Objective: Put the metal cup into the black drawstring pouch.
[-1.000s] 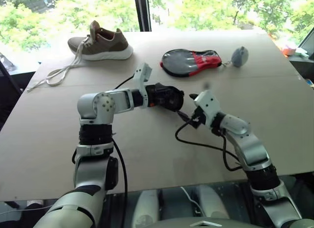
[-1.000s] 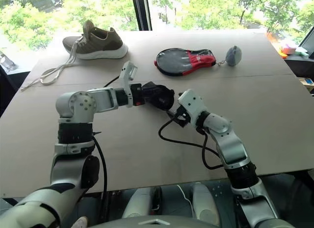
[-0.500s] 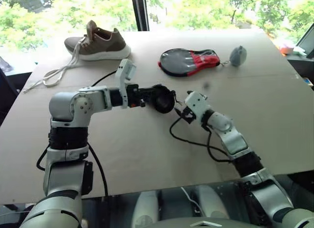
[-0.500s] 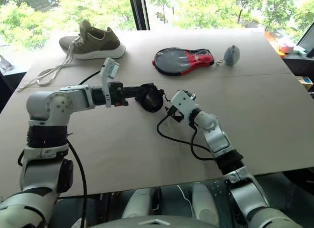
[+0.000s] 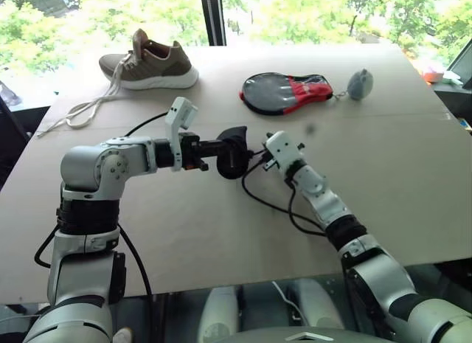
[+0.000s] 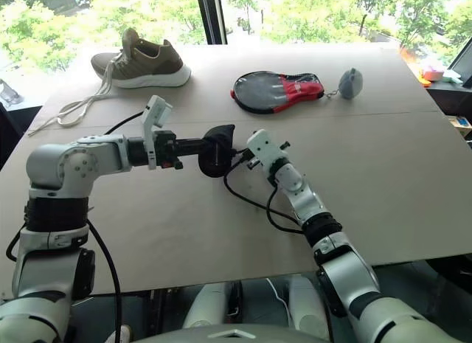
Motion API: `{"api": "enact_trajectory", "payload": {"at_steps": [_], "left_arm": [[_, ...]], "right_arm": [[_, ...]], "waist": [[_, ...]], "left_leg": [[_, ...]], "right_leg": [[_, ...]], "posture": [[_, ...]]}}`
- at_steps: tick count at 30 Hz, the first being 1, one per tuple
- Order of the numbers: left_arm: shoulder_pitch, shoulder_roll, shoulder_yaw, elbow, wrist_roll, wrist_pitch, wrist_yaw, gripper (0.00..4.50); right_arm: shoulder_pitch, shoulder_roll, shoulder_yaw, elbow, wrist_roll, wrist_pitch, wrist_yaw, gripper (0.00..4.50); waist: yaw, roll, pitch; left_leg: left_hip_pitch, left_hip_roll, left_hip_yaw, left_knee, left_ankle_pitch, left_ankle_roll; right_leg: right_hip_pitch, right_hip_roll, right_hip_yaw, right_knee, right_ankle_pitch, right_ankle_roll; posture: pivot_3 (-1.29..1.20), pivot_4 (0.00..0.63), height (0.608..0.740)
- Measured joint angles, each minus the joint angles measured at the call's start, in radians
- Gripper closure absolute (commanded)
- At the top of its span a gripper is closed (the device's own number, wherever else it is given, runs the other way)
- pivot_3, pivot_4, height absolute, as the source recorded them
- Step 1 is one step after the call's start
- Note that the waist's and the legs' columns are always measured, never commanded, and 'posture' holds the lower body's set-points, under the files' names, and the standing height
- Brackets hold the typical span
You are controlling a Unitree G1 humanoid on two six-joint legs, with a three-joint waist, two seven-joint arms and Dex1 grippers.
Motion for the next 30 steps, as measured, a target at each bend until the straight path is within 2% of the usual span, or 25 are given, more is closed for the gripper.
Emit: {"api": "enact_trajectory", "payload": {"at_steps": [4,11,14,19,24,30], "left_arm": [[0.010,-0.024,0.003,-0.021,-0.007,-0.015,0.009,4.50],[0.007,-0.098,0.018,-0.026,-0.045,-0.024,0.017,4.50],[0.004,-0.105,0.018,-0.022,-0.045,-0.037,0.018,4.50],[-0.001,-0.099,0.020,0.011,-0.045,-0.053,0.013,4.50],[-0.001,-0.068,0.019,0.014,-0.045,-0.055,-0.006,4.50],[-0.002,-0.056,0.018,0.014,-0.045,-0.055,-0.015,4.50]], "right_arm": [[0.082,-0.065,0.001,-0.164,-0.022,0.042,0.032,4.48],[0.141,-0.146,0.000,-0.427,-0.044,0.186,0.117,4.48],[0.207,-0.157,-0.005,-0.525,-0.010,0.272,0.176,3.70],[0.362,-0.158,-0.016,-0.662,0.105,0.445,0.272,1.41],[0.370,-0.118,-0.014,-0.711,0.164,0.502,0.297,1.41],[0.250,-0.047,-0.007,-0.628,0.180,0.500,0.291,1.41]], "waist": [[0.001,0.000,0.000],[0.001,0.000,0.000],[0.003,0.000,0.000],[0.004,0.000,0.000],[0.002,0.000,0.000],[0.003,0.000,0.000]], "left_leg": [[0.000,0.000,0.000,0.000,0.000,0.000],[0.000,0.000,0.000,0.000,0.000,0.000],[0.000,0.000,0.000,0.000,0.000,0.000],[0.000,0.000,0.001,0.001,0.000,0.000],[0.001,0.000,0.000,0.001,-0.002,0.004],[0.001,-0.001,0.000,0.001,-0.002,0.004]], "right_leg": [[0.000,0.000,0.000,0.000,0.000,0.000],[0.000,0.001,0.000,0.000,0.000,0.000],[0.000,0.001,0.000,0.000,0.000,0.000],[0.000,0.001,0.001,0.000,0.000,0.000],[0.000,0.002,0.000,0.001,0.000,0.000],[0.000,0.002,0.000,0.002,0.000,0.000]], "posture": [[0.00,0.150,0.740],[0.00,0.150,0.740],[0.00,0.150,0.740],[0.00,0.150,0.740],[0.00,0.150,0.740],[0.00,0.150,0.740]]}}
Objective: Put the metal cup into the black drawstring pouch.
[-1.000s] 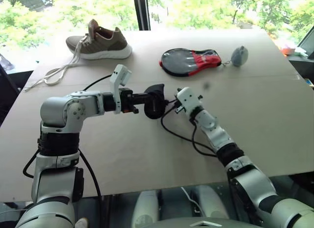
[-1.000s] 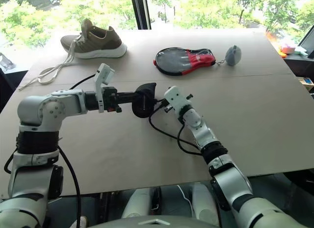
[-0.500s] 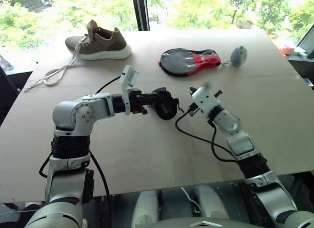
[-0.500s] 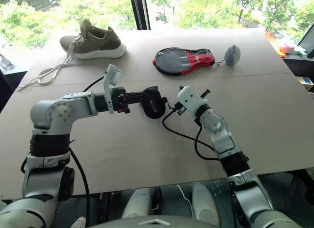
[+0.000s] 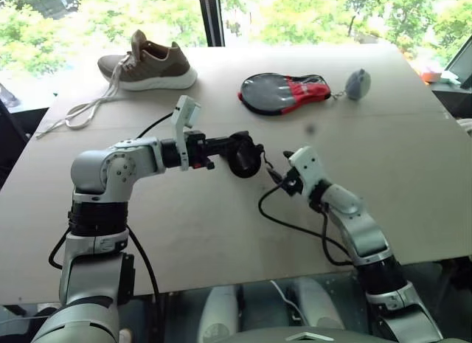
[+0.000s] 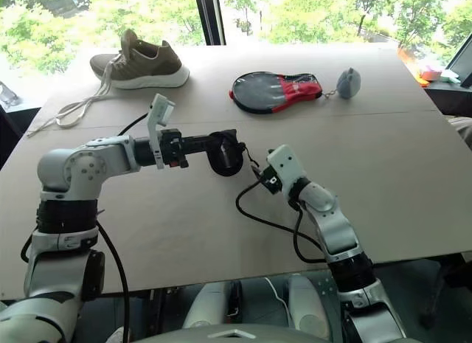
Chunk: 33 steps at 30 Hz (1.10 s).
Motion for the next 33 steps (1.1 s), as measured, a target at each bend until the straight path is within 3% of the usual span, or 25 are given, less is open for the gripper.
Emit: {"api": "enact_trajectory", "payload": {"at_steps": [2,3,6,10,19,20,22,26,30,33], "left_arm": [[0.000,0.003,0.000,0.000,0.000,0.000,-0.001,4.50],[0.000,0.005,0.000,0.000,0.000,0.000,-0.001,4.50],[0.001,0.015,0.001,-0.002,0.000,0.001,-0.001,4.50],[0.006,0.019,0.002,-0.006,-0.001,0.001,-0.001,4.50],[0.018,0.018,0.027,-0.022,-0.041,0.022,-0.002,4.50],[0.021,0.018,0.027,-0.025,-0.045,0.022,-0.006,3.95],[0.025,0.009,0.040,-0.041,-0.088,0.040,-0.026,3.27],[0.020,0.004,0.043,-0.049,-0.145,0.047,-0.074,1.27],[0.021,0.043,-0.060,-0.103,-0.059,-0.101,-0.169,1.27],[-0.002,0.002,-0.111,-0.099,-0.003,-0.181,-0.174,1.27]], "right_arm": [[-0.027,0.012,0.008,0.041,0.001,-0.008,0.004,1.41],[-0.034,0.016,0.009,0.057,0.001,-0.009,0.005,1.63],[-0.061,0.033,0.019,0.110,0.002,-0.023,0.011,2.69],[-0.068,0.025,0.023,0.121,-0.002,-0.047,0.013,4.41],[-0.022,-0.115,-0.003,-0.055,-0.060,-0.024,-0.003,4.41],[-0.021,-0.133,-0.006,-0.080,-0.065,-0.015,-0.006,4.50],[-0.019,-0.173,-0.026,-0.145,-0.080,0.016,-0.009,4.50],[-0.026,-0.208,-0.073,-0.255,-0.088,0.086,-0.022,4.50],[-0.062,-0.242,-0.105,-0.369,-0.090,0.180,-0.029,4.50],[-0.079,-0.269,-0.107,-0.441,-0.097,0.235,-0.024,4.50]], "waist": [[0.002,0.000,0.000],[0.003,0.000,0.000],[0.002,0.000,0.000],[0.001,0.000,0.000],[0.002,0.000,0.000],[0.001,0.000,0.000],[0.002,0.000,0.000],[0.003,0.000,0.000],[0.004,0.000,0.000],[0.012,0.000,0.000]], "left_leg": [[0.000,0.000,0.000,0.000,0.000,0.000],[-0.001,0.000,0.000,0.000,0.000,-0.001],[-0.001,0.000,0.000,0.000,0.002,-0.003],[0.000,0.000,0.000,0.000,0.002,-0.003],[0.000,0.000,0.000,0.000,0.002,-0.003],[0.000,0.000,0.000,0.000,0.002,-0.003],[-0.001,0.001,0.000,0.000,0.002,-0.003],[0.000,0.000,0.000,0.000,0.002,-0.003],[0.000,-0.001,0.000,0.000,0.002,-0.003],[-0.001,-0.001,0.000,0.000,0.001,-0.001]], "right_leg": [[0.000,0.000,0.000,0.000,0.000,0.000],[0.000,0.000,0.000,-0.001,0.000,0.000],[0.000,0.000,0.000,-0.001,0.000,0.000],[0.000,0.000,0.000,-0.001,0.000,0.000],[0.000,0.000,0.000,-0.001,0.000,0.000],[0.000,0.000,0.000,0.000,0.000,0.000],[0.000,0.000,0.000,0.000,0.000,0.000],[0.000,0.000,0.000,0.000,0.000,0.000],[0.000,0.000,0.000,-0.001,0.000,0.000],[0.000,0.000,-0.001,-0.001,0.000,0.000]], "posture": [[0.00,0.150,0.740],[0.00,0.150,0.740],[0.00,0.150,0.740],[0.00,0.150,0.740],[0.00,0.150,0.740],[0.00,0.150,0.740],[0.00,0.150,0.740],[0.00,0.150,0.740],[0.00,0.150,0.740],[0.00,0.150,0.740]]}}
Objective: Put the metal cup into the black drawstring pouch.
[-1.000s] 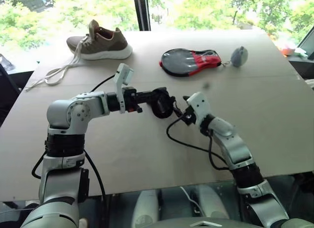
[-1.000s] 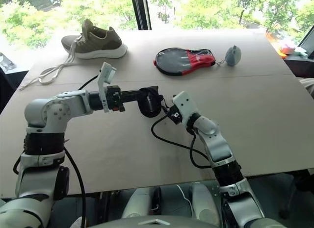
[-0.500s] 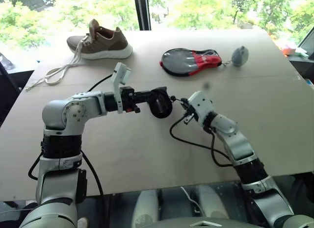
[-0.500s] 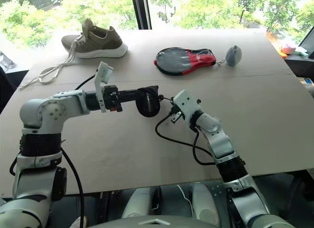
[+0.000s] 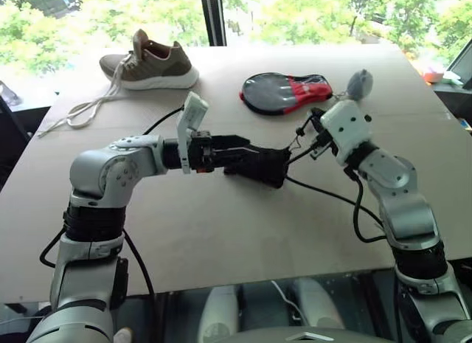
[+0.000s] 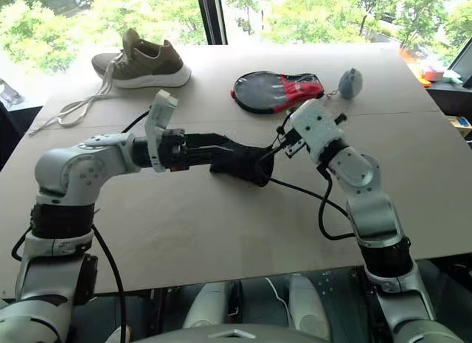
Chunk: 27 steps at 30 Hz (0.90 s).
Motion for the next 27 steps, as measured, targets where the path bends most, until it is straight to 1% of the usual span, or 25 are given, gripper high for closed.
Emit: {"api": "enact_trajectory", "payload": {"at_steps": [2,6,11,16,22,25,27], "left_arm": [[-0.035,-0.035,-0.036,0.007,0.033,-0.043,0.009,1.27],[-0.066,-0.119,-0.093,0.052,0.125,-0.151,0.033,1.27],[-0.090,-0.197,-0.128,0.124,0.183,-0.214,0.049,1.27],[-0.132,-0.242,-0.127,0.172,0.214,-0.261,0.060,1.27],[-0.137,-0.287,-0.130,0.211,0.240,-0.295,0.061,1.27],[-0.139,-0.321,-0.137,0.224,0.254,-0.309,0.061,2.06],[-0.144,-0.344,-0.143,0.237,0.260,-0.321,0.062,3.00]], "right_arm": [[-0.017,-0.022,0.016,-0.037,-0.010,0.038,0.011,4.50],[-0.032,-0.054,0.046,-0.090,-0.032,0.100,0.023,4.50],[-0.039,-0.072,0.067,-0.124,-0.048,0.149,0.034,4.50],[-0.039,-0.072,0.075,-0.141,-0.050,0.177,0.037,4.50],[-0.039,-0.073,0.079,-0.146,-0.049,0.187,0.038,4.50],[-0.039,-0.075,0.078,-0.157,-0.048,0.190,0.040,4.50],[-0.039,-0.076,0.078,-0.158,-0.047,0.194,0.042,4.50]], "waist": [[0.011,0.000,0.000],[0.015,0.000,0.000],[0.014,0.000,0.000],[0.015,0.000,0.000],[0.015,0.000,0.000],[0.015,0.000,0.000],[0.015,0.000,0.000]], "left_leg": [[0.000,-0.001,0.000,0.000,-0.001,0.002],[0.000,-0.002,0.000,0.000,-0.002,0.003],[-0.001,-0.002,-0.001,0.000,-0.002,0.003],[-0.001,-0.002,-0.001,0.000,-0.002,0.003],[-0.001,-0.002,-0.001,0.000,-0.002,0.003],[-0.001,-0.002,-0.001,0.000,-0.002,0.003],[-0.001,-0.002,-0.001,0.000,-0.002,0.003]], "right_leg": [[0.000,0.000,0.000,0.000,0.000,0.000],[0.000,0.000,0.000,-0.001,0.000,0.000],[0.000,0.000,0.000,-0.002,0.000,0.000],[0.000,0.000,0.000,-0.003,0.000,0.000],[0.000,0.000,0.000,-0.003,0.000,0.000],[0.000,0.000,0.000,-0.003,0.000,0.000],[0.000,0.000,0.000,-0.003,0.000,0.000]], "posture": [[0.00,0.150,0.740],[0.00,0.150,0.740],[0.00,0.150,0.740],[0.00,0.150,0.740],[0.00,0.150,0.740],[0.00,0.150,0.740],[0.00,0.150,0.740]]}}
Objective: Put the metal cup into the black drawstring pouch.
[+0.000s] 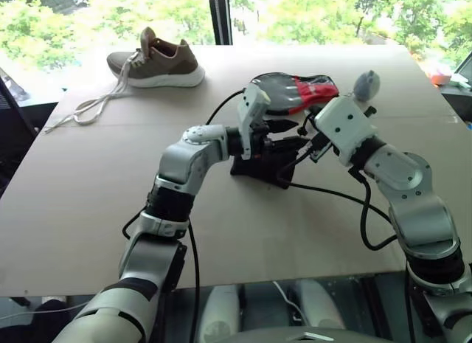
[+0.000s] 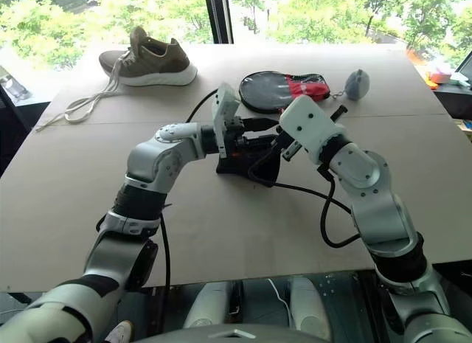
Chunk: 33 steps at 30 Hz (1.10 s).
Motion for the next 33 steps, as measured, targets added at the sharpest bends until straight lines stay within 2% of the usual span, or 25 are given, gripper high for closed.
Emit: {"api": "enact_trajectory", "payload": {"at_steps": [1,3,9,12,17,20,27,32,33], "left_arm": [[-0.002,-0.008,-0.002,0.005,0.002,-0.004,0.001,3.65],[-0.005,-0.015,-0.007,0.020,0.012,-0.016,0.000,4.36],[-0.006,-0.022,-0.019,0.036,0.030,-0.026,-0.019,4.36],[-0.004,-0.007,-0.030,0.037,0.040,-0.024,-0.038,4.36],[0.043,0.033,-0.073,0.040,0.088,-0.016,-0.054,4.36],[0.071,0.055,-0.116,0.053,0.133,-0.020,-0.053,4.36],[0.070,0.058,-0.140,0.052,0.153,-0.026,-0.040,4.36],[0.094,0.047,-0.119,0.050,0.158,-0.061,0.003,4.36],[0.098,0.044,-0.103,0.049,0.139,-0.043,-0.004,3.86]], "right_arm": [[0.000,0.000,0.000,0.000,0.001,0.003,0.001,4.50],[0.000,0.000,0.000,-0.001,0.002,0.010,0.002,4.50],[0.000,-0.002,-0.002,-0.001,0.003,0.025,0.003,4.50],[0.001,0.005,-0.049,0.000,0.020,0.042,-0.008,4.50],[-0.003,-0.001,-0.259,0.102,0.061,0.059,-0.064,4.50],[-0.010,-0.005,-0.392,0.237,0.095,0.062,-0.104,4.50],[0.037,-0.007,-0.422,0.340,0.162,0.046,-0.116,4.50],[0.145,-0.036,-0.402,0.318,0.189,0.017,-0.082,4.50],[0.190,-0.049,-0.384,0.303,0.197,-0.006,-0.054,3.78]], "waist": [[0.000,0.000,0.000],[-0.001,0.000,0.000],[-0.001,0.000,0.000],[-0.001,0.000,0.000],[0.001,0.000,0.000],[0.001,0.000,0.000],[-0.002,0.003,0.001],[-0.001,0.004,0.001],[-0.001,0.004,0.001]], "left_leg": [[0.000,0.000,0.000,0.000,0.000,0.000],[0.000,0.000,0.000,0.000,0.000,0.000],[0.000,0.000,0.000,0.000,0.000,0.000],[0.000,0.000,0.000,0.000,0.000,0.000],[0.000,0.000,0.000,0.000,0.000,0.000],[0.000,0.000,0.000,0.000,0.000,0.000],[0.001,0.000,0.001,-0.001,0.000,0.000],[0.001,0.000,0.000,-0.001,0.000,0.000],[0.001,0.000,0.000,-0.001,0.000,0.000]], "right_leg": [[0.000,0.000,0.000,0.000,0.000,0.000],[0.000,0.000,0.000,0.000,0.000,0.000],[0.000,0.000,0.000,0.000,0.000,0.000],[0.000,0.000,0.000,0.000,0.000,0.000],[0.001,0.000,0.000,0.000,0.000,0.000],[0.000,0.000,0.000,0.000,0.000,0.000],[0.000,0.000,0.001,0.000,0.000,0.000],[0.001,0.000,0.001,0.000,0.000,0.000],[0.001,0.000,0.001,0.000,0.000,0.000]], "posture": [[0.00,0.150,0.740],[0.00,0.150,0.740],[0.00,0.150,0.740],[0.00,0.150,0.740],[0.00,0.150,0.740],[0.00,0.150,0.740],[0.00,0.150,0.740],[0.00,0.150,0.740],[0.00,0.150,0.740]]}}
